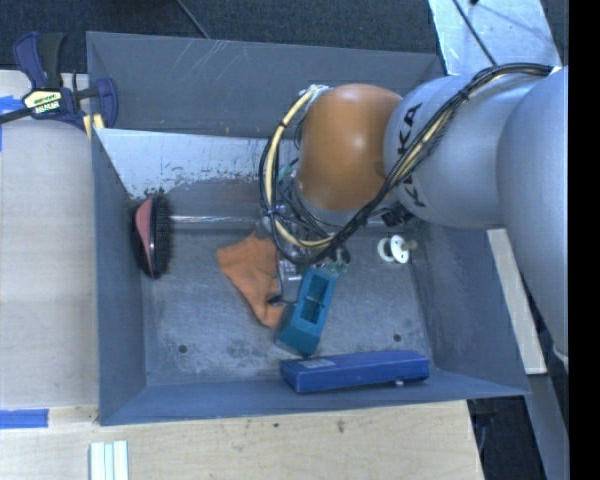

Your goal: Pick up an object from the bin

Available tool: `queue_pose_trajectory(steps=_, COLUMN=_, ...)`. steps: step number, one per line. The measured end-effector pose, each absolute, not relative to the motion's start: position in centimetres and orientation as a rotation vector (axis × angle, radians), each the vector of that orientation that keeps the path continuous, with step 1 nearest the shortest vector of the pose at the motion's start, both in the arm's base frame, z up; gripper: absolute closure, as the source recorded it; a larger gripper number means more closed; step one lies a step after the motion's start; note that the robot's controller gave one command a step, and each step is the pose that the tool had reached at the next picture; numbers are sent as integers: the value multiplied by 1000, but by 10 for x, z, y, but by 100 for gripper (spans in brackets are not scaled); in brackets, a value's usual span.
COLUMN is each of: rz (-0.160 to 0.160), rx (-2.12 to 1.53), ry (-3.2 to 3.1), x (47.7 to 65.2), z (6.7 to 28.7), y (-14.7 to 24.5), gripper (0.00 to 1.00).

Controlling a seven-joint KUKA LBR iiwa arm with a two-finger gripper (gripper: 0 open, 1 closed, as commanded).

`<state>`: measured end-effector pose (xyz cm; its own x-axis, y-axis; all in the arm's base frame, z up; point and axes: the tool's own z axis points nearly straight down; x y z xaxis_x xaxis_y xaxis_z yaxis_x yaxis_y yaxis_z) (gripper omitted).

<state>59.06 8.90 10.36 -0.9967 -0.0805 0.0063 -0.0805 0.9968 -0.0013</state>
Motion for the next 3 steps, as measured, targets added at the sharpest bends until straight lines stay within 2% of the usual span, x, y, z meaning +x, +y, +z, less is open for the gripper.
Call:
queue_pose_trajectory(steps=1, rz=-2, rx=300, ry=-3133, x=612, z=72, y=95, gripper=100)
queue_pose_trajectory(steps=2, rz=-2, rx=299, ry=-3133, x=612, z=72, y=95, gripper=100)
queue_pose_trajectory(steps=3, rz=-1, rx=418, ry=-3124, x=611, z=241, y=110, gripper=100)
